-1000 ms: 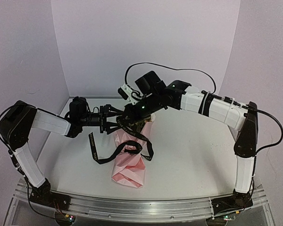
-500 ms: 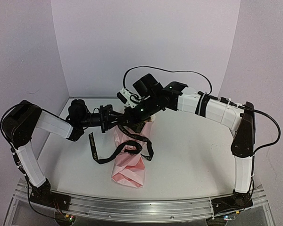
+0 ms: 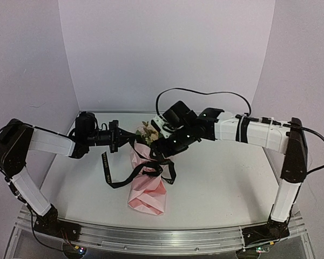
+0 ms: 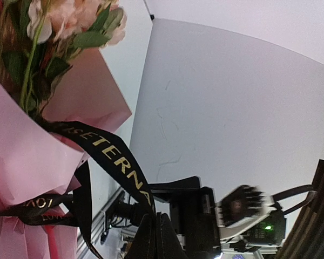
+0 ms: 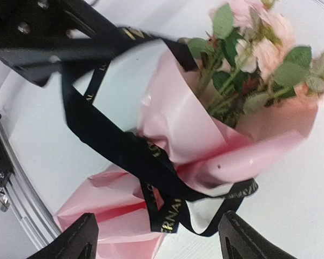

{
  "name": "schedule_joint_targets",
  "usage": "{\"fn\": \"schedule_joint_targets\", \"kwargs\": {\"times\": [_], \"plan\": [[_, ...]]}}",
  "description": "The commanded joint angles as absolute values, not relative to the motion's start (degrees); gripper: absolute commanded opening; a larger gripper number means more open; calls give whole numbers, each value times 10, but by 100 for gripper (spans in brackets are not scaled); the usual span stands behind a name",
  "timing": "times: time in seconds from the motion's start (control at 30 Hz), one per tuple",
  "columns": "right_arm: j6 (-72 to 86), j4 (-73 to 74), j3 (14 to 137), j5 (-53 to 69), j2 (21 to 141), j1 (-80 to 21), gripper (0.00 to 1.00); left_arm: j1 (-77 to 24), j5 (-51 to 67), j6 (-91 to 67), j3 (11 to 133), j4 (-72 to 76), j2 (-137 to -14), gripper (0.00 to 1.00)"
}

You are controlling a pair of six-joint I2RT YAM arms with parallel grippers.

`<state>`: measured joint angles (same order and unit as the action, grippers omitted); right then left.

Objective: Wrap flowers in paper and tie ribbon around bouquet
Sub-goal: Cross the half-tied ribbon over the folded bouquet.

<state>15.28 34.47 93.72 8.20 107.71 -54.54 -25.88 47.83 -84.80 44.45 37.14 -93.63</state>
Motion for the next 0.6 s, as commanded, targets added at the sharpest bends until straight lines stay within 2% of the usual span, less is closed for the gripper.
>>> {"fn": "schedule_joint_targets", "kwargs": {"times": [0.0,0.27,0.57], "plan": [[242,236,785,3,969,-522,77,-249,395,-697,505,187,-867,0],[270,145,697,15,999,-509,67,-246,337,-593,563,56,-845,0],[256,102,729,60,1088,-504,55,-245,320,-552,600,17,-847,0]]}}
